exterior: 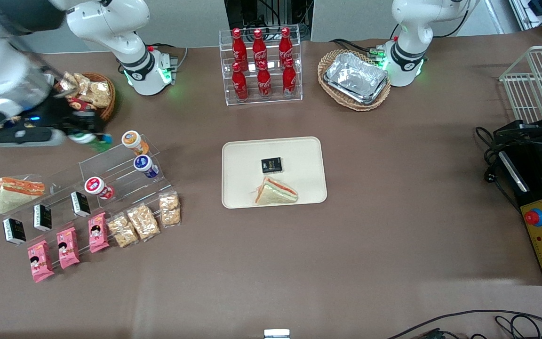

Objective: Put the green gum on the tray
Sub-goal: 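Carry the held gum tub over to the cream tray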

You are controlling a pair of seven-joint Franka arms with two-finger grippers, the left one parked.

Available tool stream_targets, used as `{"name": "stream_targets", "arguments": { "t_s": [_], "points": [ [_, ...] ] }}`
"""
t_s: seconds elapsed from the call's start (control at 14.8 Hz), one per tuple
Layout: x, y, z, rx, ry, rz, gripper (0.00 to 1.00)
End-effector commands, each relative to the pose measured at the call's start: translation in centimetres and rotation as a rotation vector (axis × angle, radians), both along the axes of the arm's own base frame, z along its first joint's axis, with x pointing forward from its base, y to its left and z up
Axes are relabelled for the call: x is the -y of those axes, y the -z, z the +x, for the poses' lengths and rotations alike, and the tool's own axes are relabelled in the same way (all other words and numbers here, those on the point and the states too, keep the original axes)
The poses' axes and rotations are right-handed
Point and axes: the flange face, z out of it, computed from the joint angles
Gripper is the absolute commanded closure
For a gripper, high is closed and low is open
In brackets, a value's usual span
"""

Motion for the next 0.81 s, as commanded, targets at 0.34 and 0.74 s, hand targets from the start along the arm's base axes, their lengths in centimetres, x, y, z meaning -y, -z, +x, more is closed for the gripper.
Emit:
{"name": "stream_targets", "arguments": {
  "t_s": [0.34, 0.74],
  "points": [
    [-13.2, 4.4, -0.1, -0.053, 0.224, 0.055, 0.9],
    [-20.0, 14.9, -2.2, -0.01, 0.304, 0.062, 0.9]
  ]
}}
